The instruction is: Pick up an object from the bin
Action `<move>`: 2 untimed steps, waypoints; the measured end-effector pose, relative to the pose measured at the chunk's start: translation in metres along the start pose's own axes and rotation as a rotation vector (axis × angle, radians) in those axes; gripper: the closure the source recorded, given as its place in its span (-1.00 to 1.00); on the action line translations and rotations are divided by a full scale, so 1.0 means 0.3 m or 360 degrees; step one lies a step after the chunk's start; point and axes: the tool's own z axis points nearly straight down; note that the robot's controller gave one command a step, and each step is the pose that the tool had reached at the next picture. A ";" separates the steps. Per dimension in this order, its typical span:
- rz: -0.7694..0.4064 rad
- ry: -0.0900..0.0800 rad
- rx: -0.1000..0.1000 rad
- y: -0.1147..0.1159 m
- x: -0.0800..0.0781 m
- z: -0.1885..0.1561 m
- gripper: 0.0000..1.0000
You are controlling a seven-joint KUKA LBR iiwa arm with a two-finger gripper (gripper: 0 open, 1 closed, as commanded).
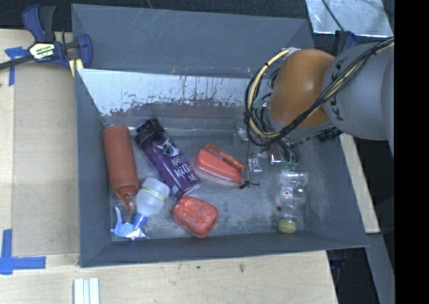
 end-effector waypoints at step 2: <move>0.0293 -0.0006 0.0000 0.119 0.071 0.004 -1.00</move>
Offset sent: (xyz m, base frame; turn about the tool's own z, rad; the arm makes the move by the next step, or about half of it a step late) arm -0.0287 0.0398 -0.0044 0.1890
